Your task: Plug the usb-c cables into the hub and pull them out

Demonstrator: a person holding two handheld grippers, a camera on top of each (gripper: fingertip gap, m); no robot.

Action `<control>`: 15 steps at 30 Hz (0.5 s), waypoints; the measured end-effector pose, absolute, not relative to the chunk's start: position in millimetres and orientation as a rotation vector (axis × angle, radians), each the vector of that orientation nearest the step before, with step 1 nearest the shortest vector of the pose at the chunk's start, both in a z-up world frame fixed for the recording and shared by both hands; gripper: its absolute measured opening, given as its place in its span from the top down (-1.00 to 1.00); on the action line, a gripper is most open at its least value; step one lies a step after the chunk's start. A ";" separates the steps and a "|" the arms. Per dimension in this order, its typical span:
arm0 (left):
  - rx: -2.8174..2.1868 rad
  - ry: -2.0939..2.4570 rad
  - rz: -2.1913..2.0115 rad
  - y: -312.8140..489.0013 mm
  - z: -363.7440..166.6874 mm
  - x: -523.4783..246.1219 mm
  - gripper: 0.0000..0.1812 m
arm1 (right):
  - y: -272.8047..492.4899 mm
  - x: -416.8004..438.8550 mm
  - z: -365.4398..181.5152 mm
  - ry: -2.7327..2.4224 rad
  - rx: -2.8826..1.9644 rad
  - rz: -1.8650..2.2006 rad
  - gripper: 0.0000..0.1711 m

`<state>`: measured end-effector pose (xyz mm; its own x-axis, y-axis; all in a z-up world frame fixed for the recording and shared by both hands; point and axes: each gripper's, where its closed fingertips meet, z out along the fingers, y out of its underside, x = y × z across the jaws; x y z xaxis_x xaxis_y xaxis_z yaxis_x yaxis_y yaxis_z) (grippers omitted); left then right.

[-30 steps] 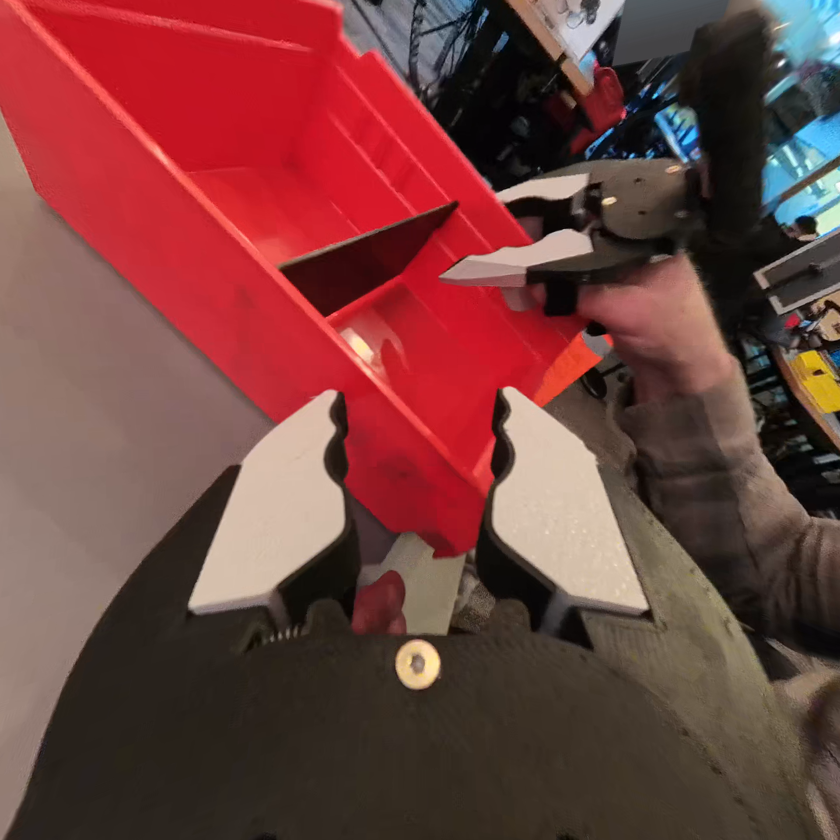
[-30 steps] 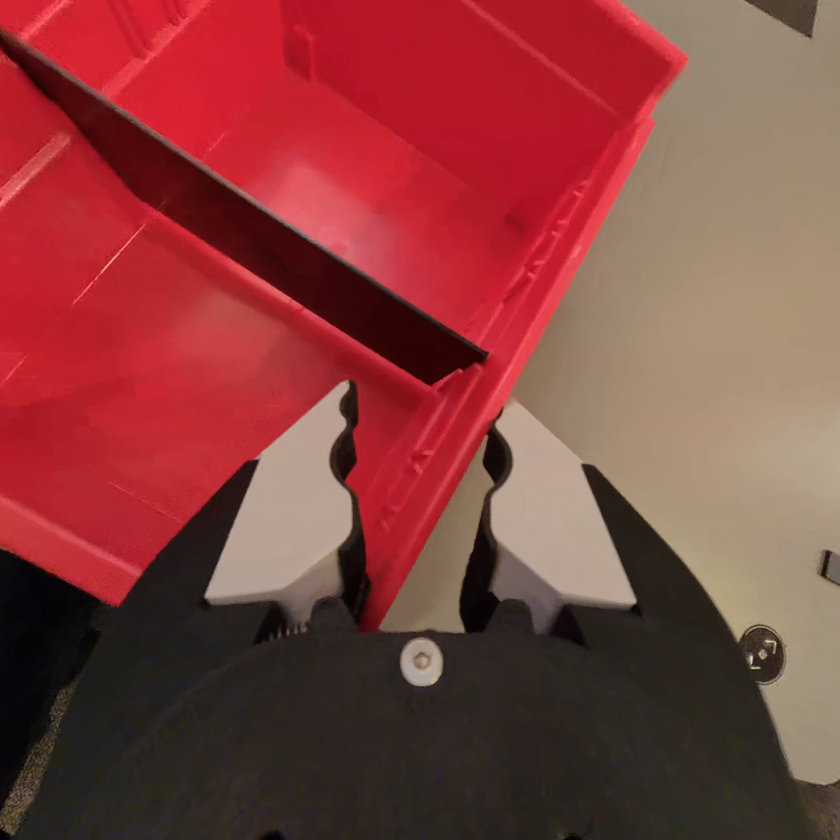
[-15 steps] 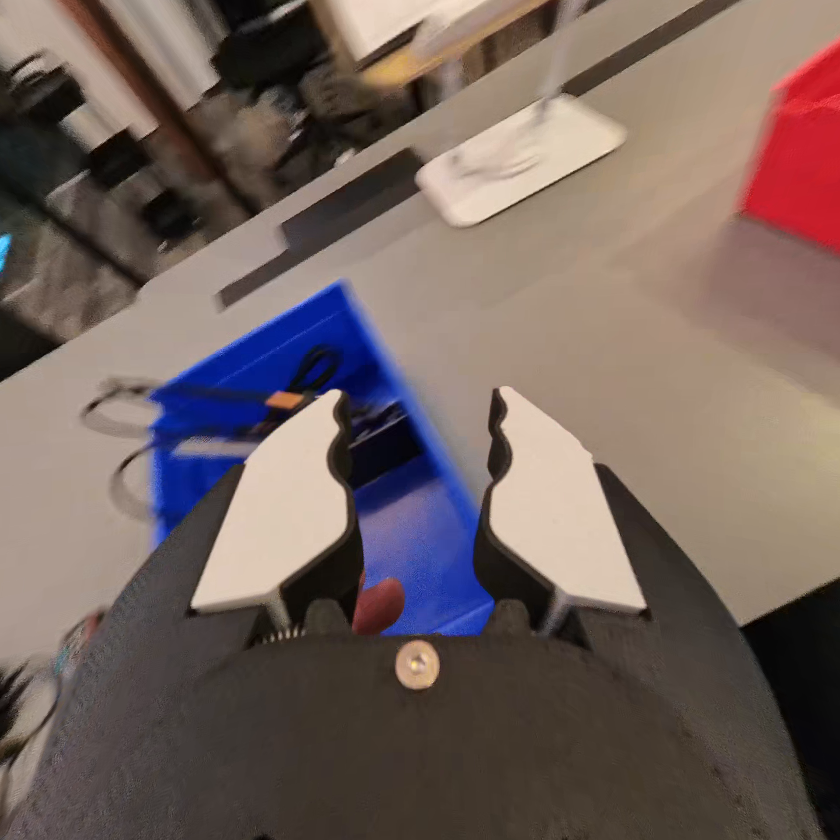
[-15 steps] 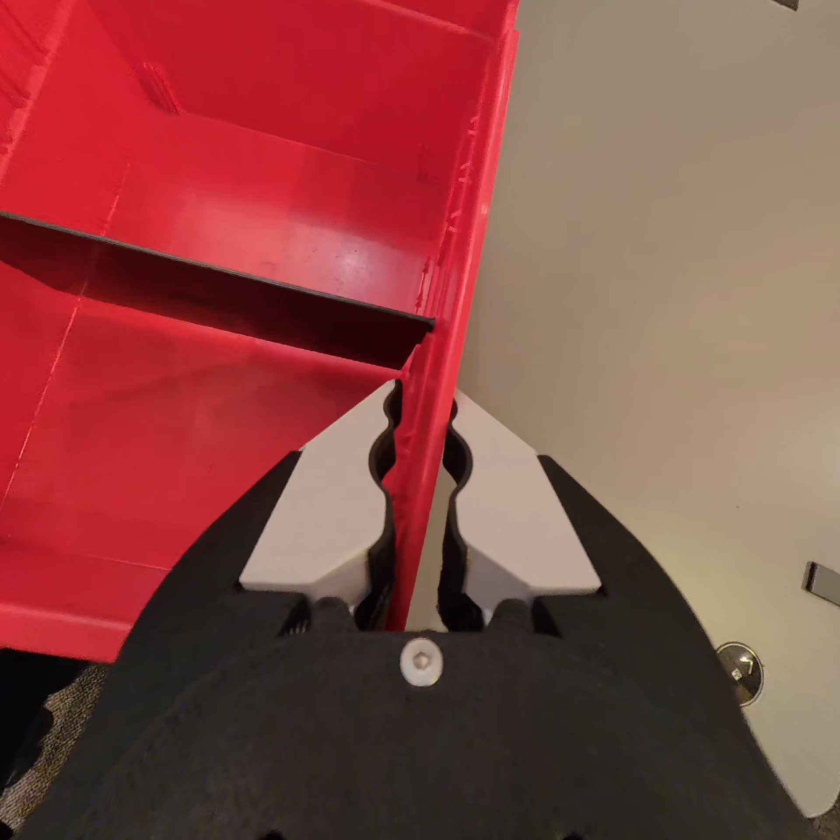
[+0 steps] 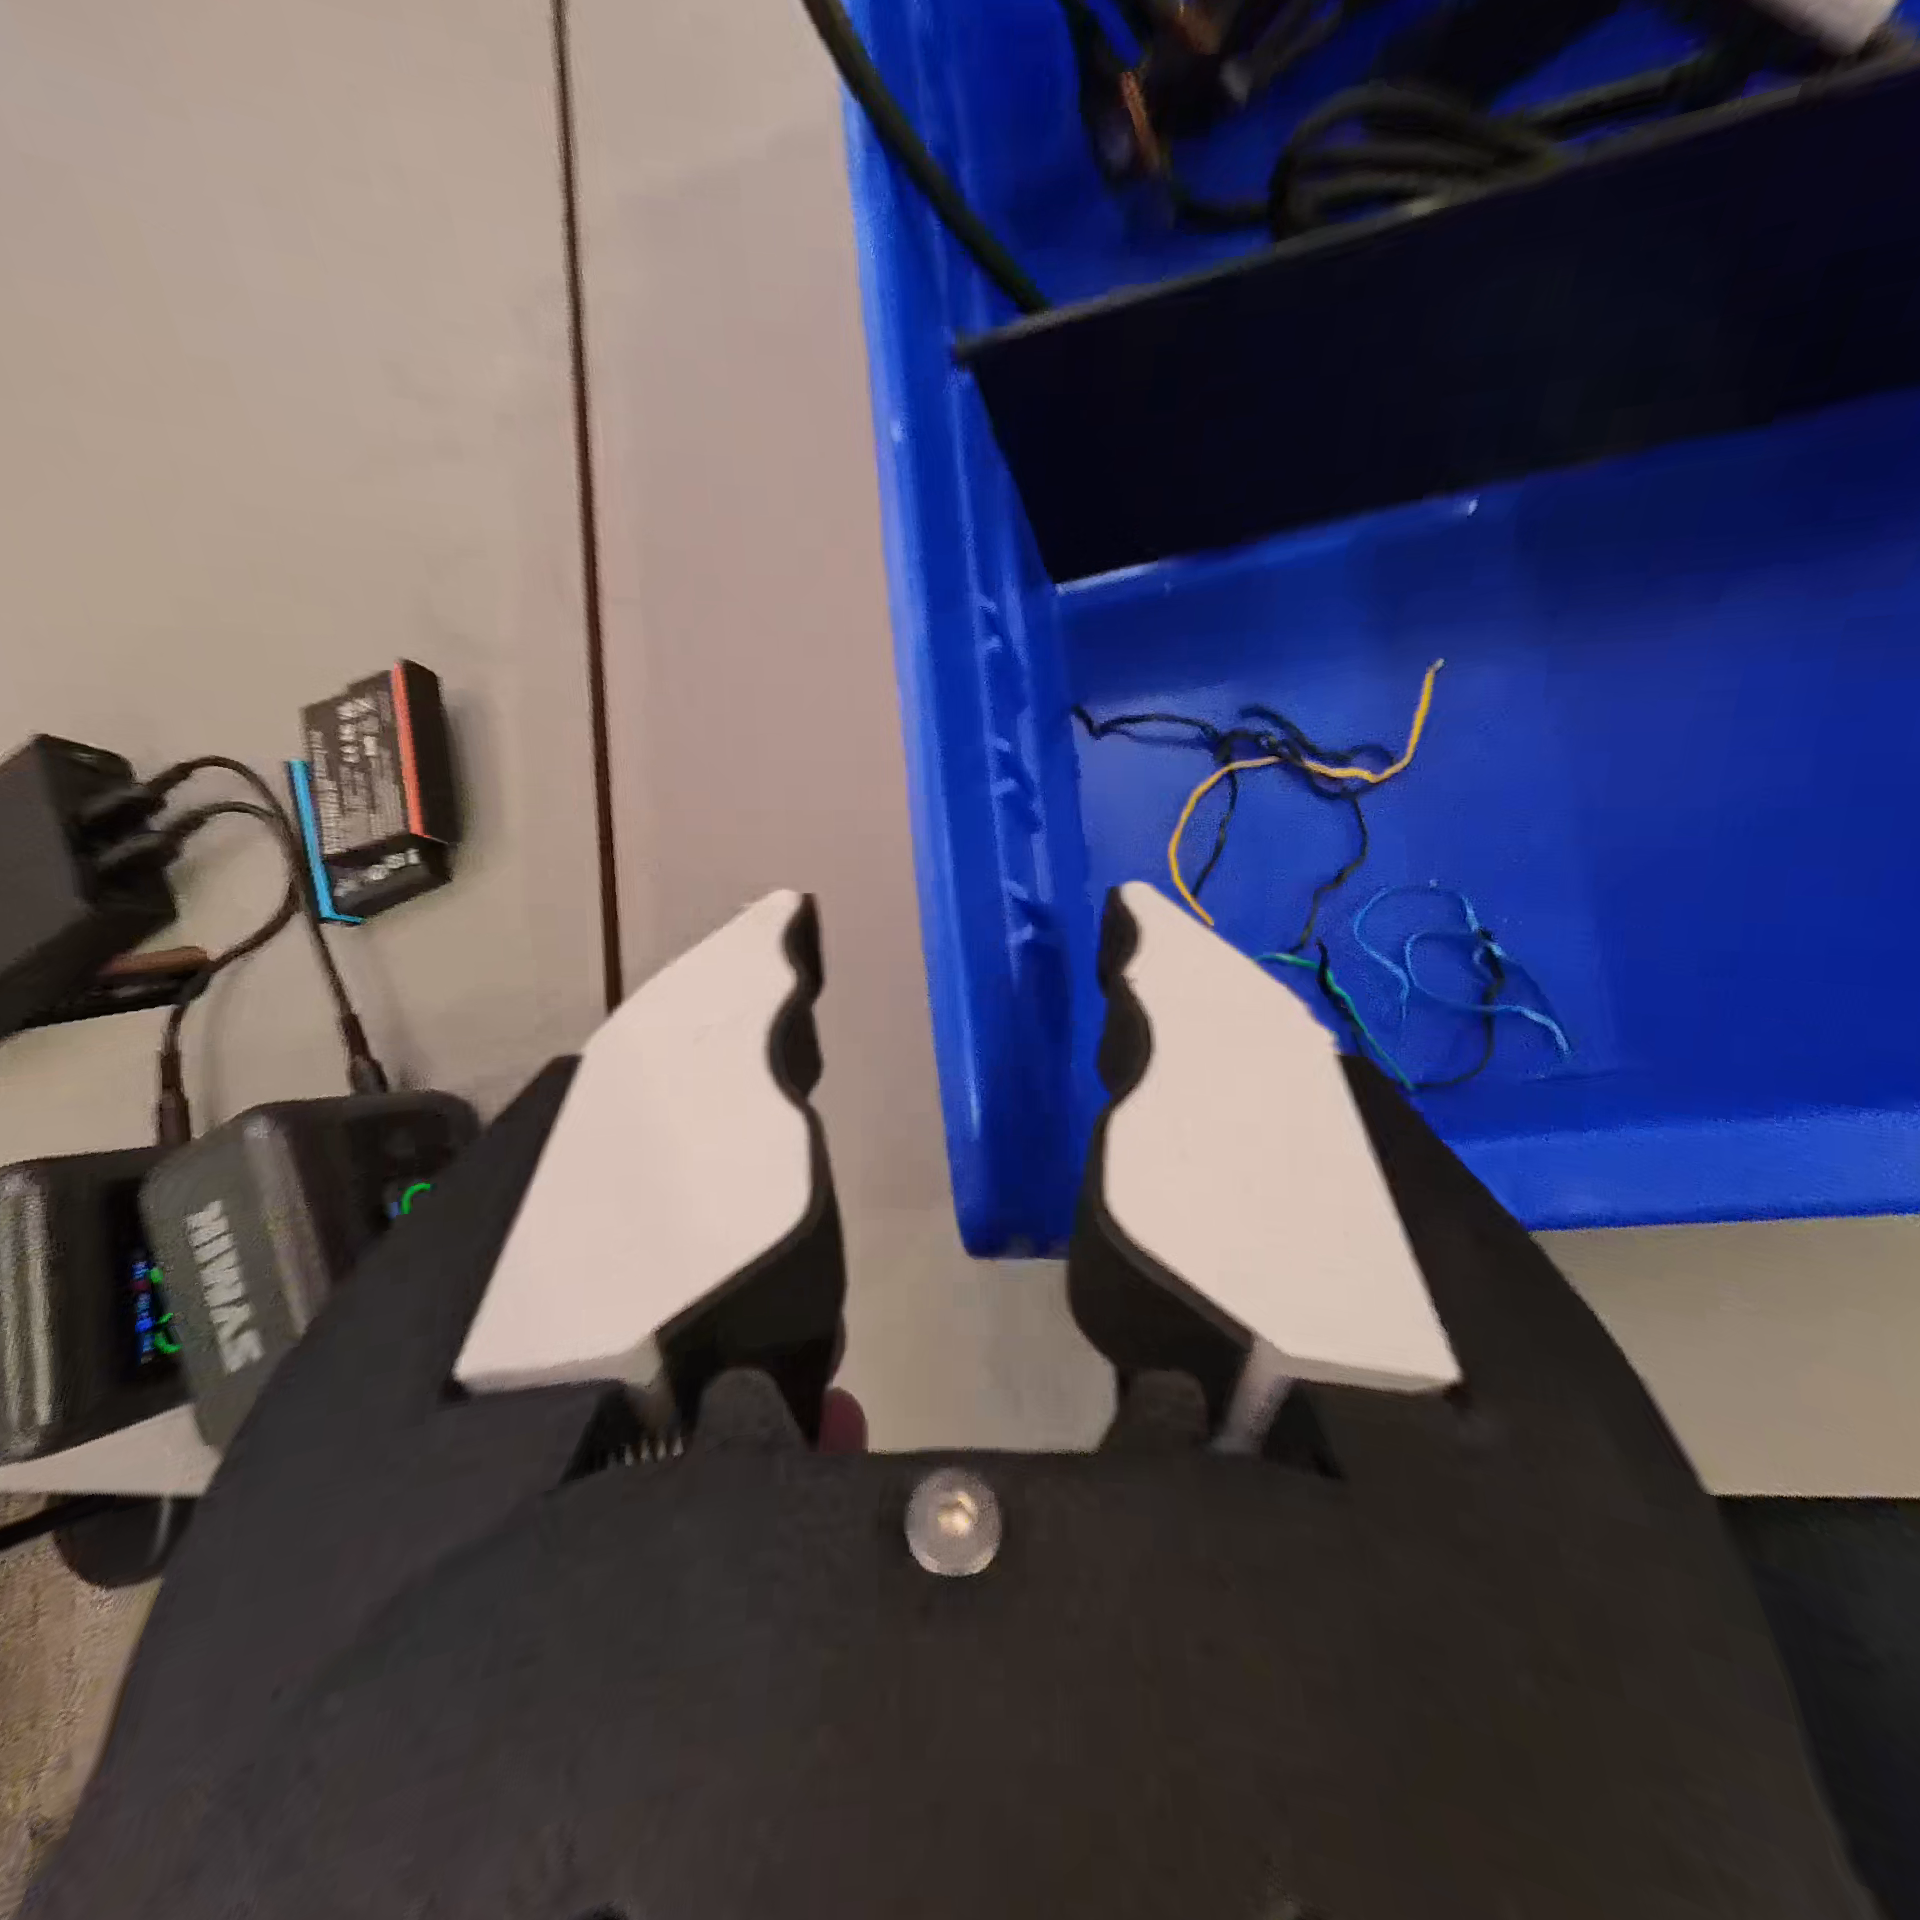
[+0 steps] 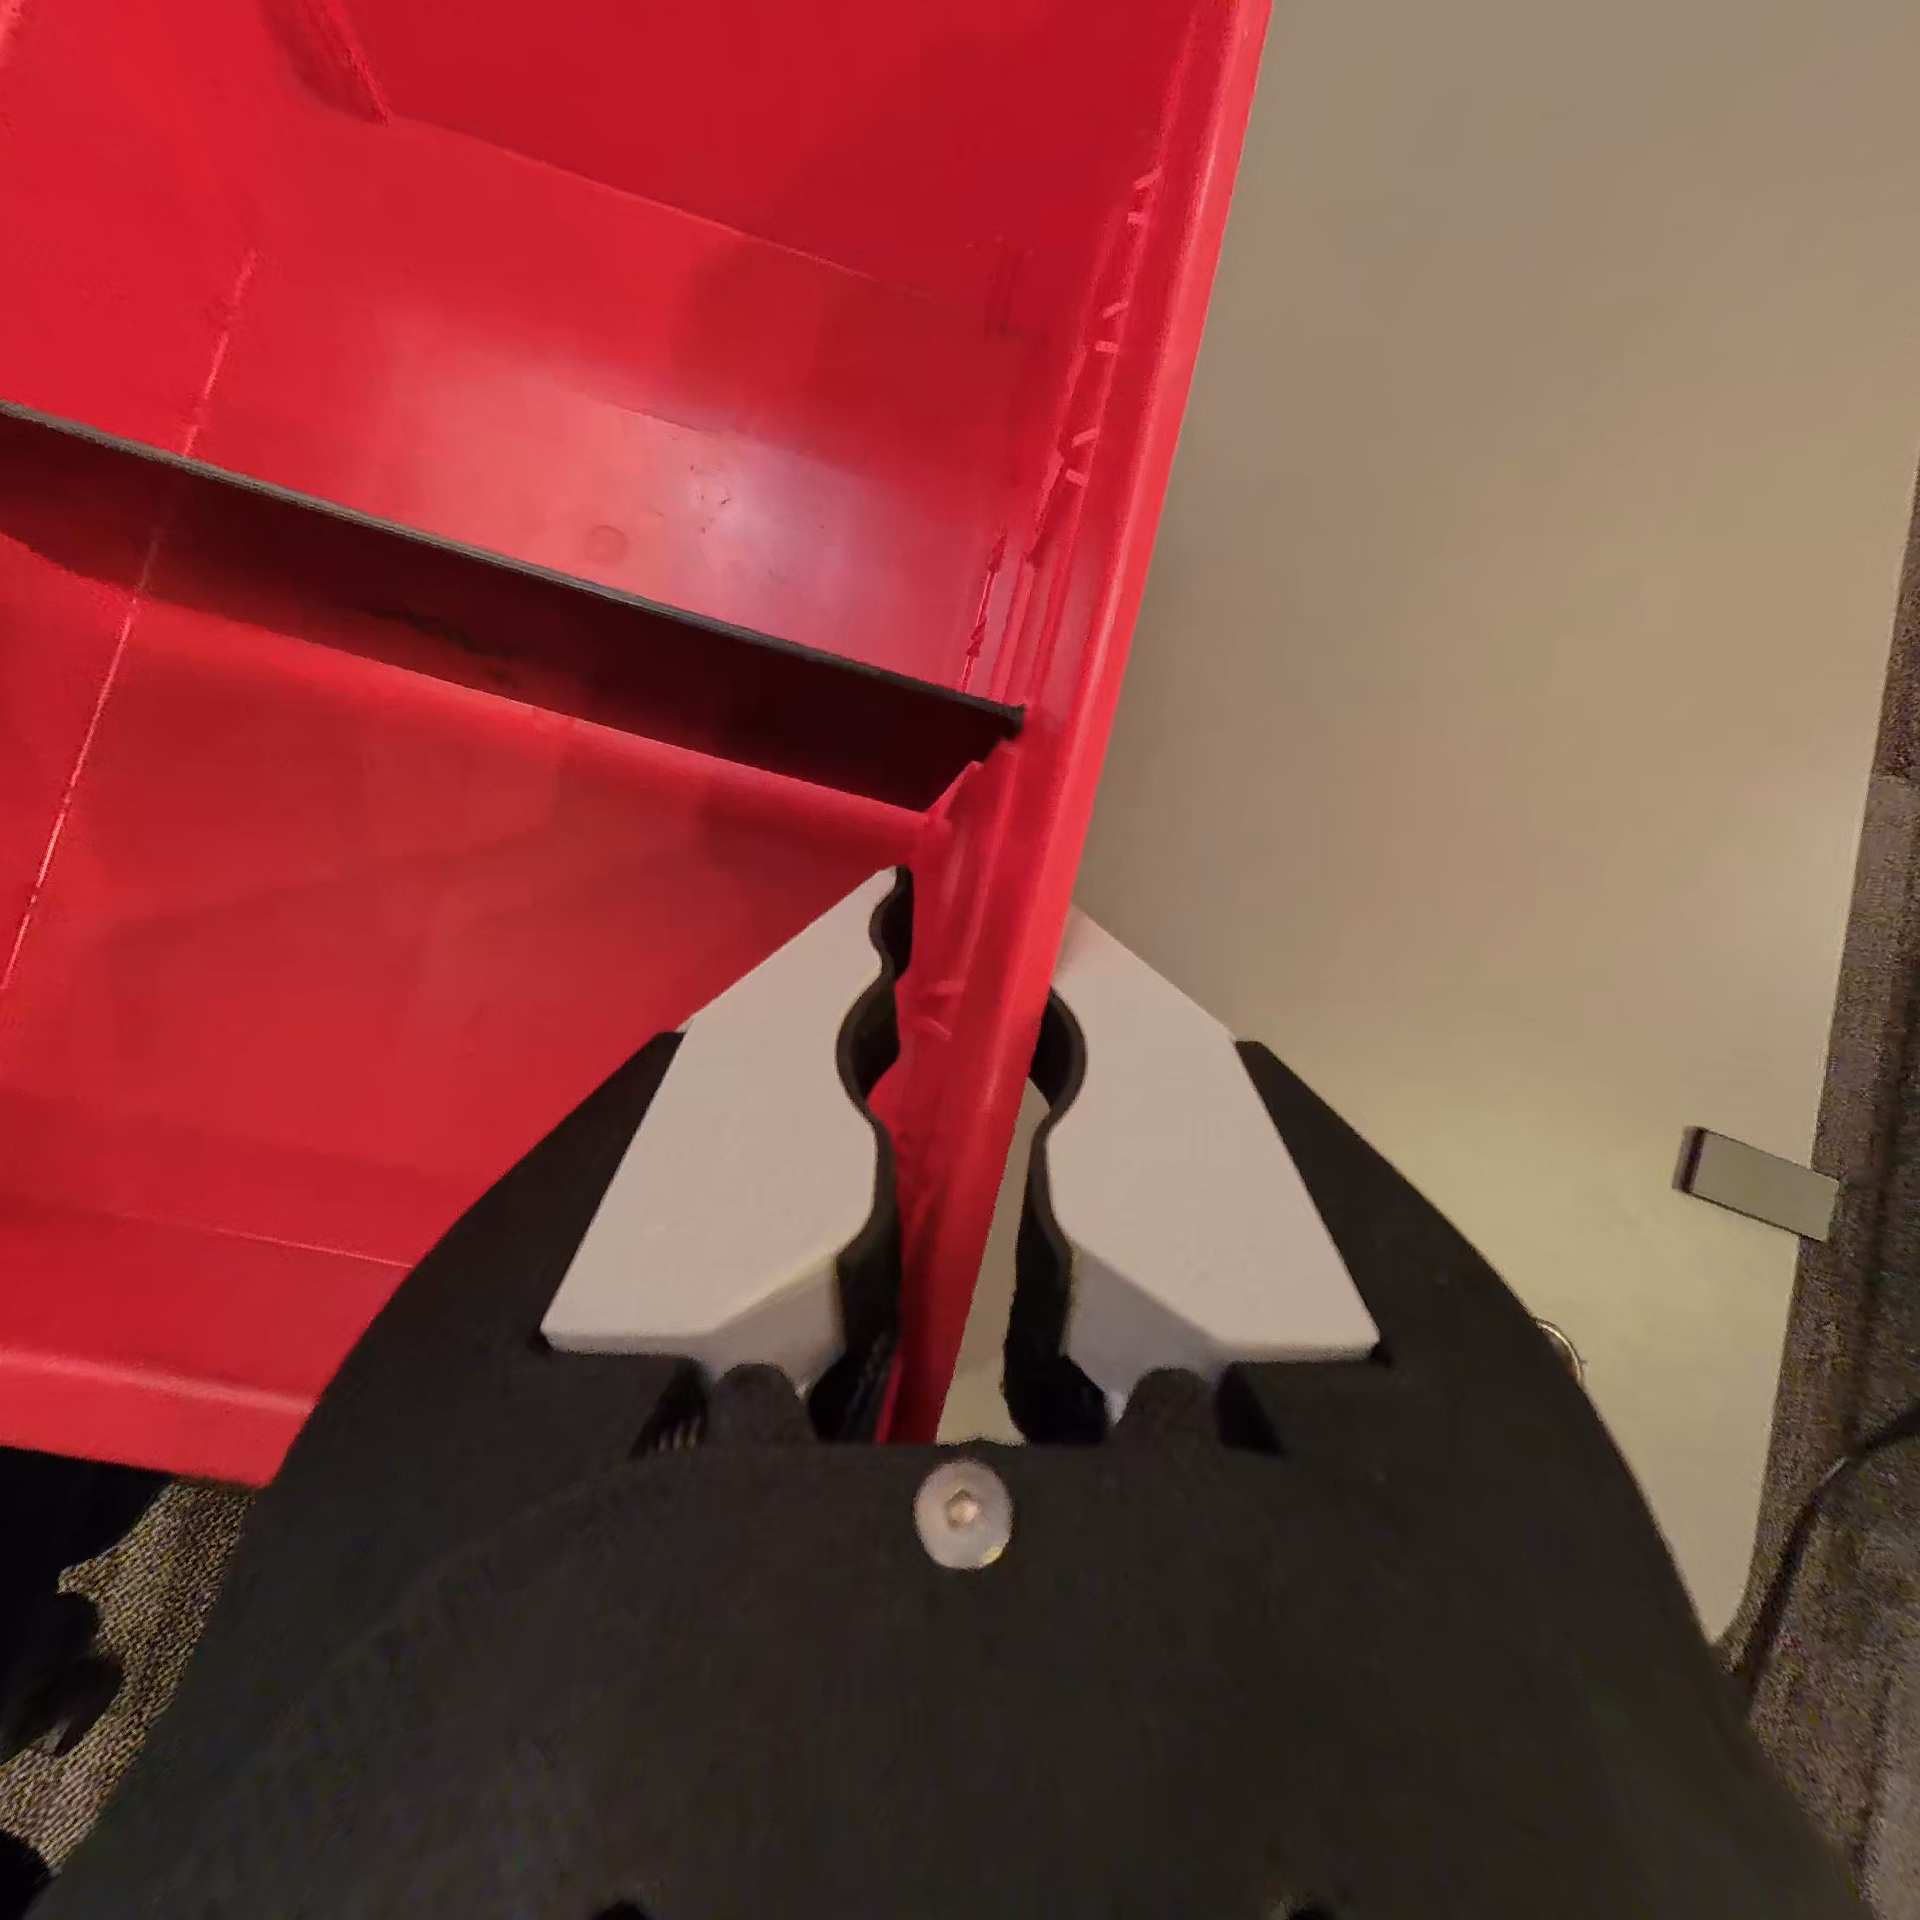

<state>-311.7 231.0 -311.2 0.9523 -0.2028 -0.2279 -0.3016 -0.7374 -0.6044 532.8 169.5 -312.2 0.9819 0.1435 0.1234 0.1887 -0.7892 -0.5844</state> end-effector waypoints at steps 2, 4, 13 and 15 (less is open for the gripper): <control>-2.427 0.373 0.166 231.2 -316.5 -309.1 0.72 | 167.9 537.1 -313.4 -0.225 -2.499 -0.094 0.82; -2.428 0.387 0.116 230.8 -316.2 -304.1 0.84 | 166.9 541.7 -313.9 -0.220 -2.497 -0.095 0.82; -2.447 0.374 0.017 214.6 -316.8 -308.8 0.94 | 165.0 562.3 -314.9 -0.240 -2.492 -0.098 0.79; -2.455 0.351 -0.009 213.1 -316.9 -314.3 0.94 | 166.3 563.3 -315.3 -0.260 -2.491 -0.082 0.79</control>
